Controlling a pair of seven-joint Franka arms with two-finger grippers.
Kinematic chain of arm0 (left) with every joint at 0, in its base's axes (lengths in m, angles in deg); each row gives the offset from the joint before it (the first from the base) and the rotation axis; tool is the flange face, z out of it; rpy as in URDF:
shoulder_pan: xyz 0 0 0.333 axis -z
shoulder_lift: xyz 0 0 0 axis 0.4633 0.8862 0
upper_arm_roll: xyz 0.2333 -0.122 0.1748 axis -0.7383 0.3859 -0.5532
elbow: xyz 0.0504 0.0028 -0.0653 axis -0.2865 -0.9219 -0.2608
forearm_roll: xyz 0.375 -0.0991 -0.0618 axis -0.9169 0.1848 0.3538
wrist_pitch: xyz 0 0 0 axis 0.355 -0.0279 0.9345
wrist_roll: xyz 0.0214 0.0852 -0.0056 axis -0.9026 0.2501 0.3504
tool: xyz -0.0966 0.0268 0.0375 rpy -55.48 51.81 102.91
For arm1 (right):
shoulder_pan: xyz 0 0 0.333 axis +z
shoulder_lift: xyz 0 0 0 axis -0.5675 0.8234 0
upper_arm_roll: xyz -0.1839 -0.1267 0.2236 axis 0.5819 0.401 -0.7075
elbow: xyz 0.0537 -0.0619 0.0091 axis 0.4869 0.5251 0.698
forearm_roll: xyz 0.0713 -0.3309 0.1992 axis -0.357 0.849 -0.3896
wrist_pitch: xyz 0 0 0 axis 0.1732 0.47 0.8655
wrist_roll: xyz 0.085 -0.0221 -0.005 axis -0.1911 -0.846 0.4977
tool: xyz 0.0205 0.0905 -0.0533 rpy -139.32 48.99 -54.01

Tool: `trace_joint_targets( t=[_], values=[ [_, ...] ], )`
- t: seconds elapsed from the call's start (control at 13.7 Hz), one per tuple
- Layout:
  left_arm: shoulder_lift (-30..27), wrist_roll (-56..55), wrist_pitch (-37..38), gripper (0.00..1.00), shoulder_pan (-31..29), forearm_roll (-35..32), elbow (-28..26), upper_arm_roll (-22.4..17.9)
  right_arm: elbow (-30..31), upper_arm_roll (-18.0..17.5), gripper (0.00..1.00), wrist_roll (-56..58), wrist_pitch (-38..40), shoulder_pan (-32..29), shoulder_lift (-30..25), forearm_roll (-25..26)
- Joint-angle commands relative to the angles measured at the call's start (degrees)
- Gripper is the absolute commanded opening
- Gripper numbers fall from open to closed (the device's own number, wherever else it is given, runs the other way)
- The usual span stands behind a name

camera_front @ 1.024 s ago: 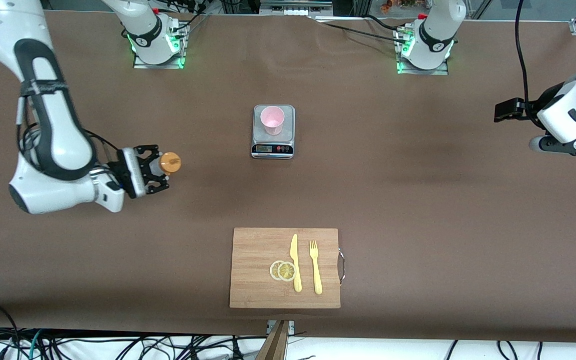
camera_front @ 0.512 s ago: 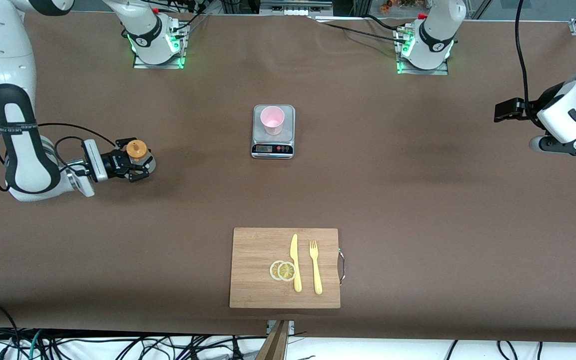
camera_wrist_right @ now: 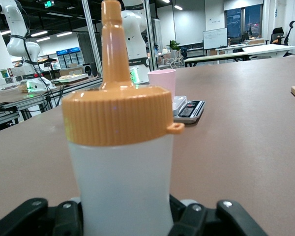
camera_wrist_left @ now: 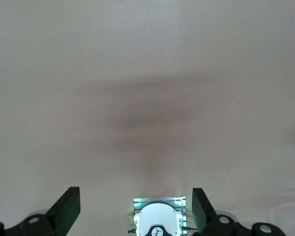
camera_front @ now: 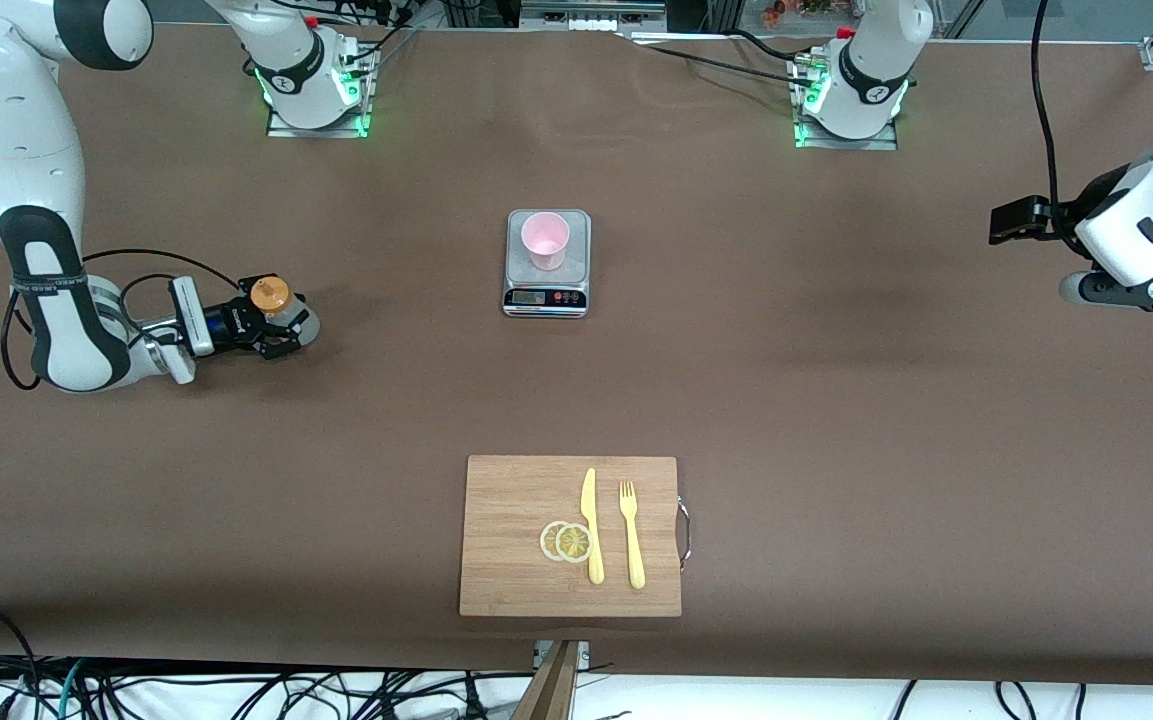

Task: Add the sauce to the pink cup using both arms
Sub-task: 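Lower the white bottle onto the table with the right gripper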

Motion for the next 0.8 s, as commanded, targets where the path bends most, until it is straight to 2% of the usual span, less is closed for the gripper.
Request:
trace_joint_targets(
  t=[0.0, 0.44, 0.59, 0.73],
  values=[
    [0.1, 1.7, 0.2, 1.0, -0.1, -0.6, 0.8, 0.0, -0.7, 0.9, 1.0, -0.9, 0.6, 0.0, 0.3, -0.2],
    [0.1, 1.7, 0.2, 1.0, -0.1, -0.6, 0.8, 0.0, -5.5, 3.6, 1.0, -5.2, 1.3, 0.0, -2.0, 9.2],
    [0.1, 1.7, 0.2, 1.0, -0.1, -0.6, 0.8, 0.0, -6.2, 4.3, 1.0, -10.1, 0.3, 0.0, -5.8, 15.5],
    [0.1, 1.7, 0.2, 1.0, -0.1, -0.6, 0.8, 0.0, -4.4, 4.3, 1.0, -18.6, -5.4, 0.9, -13.5, 22.4]
  ],
)
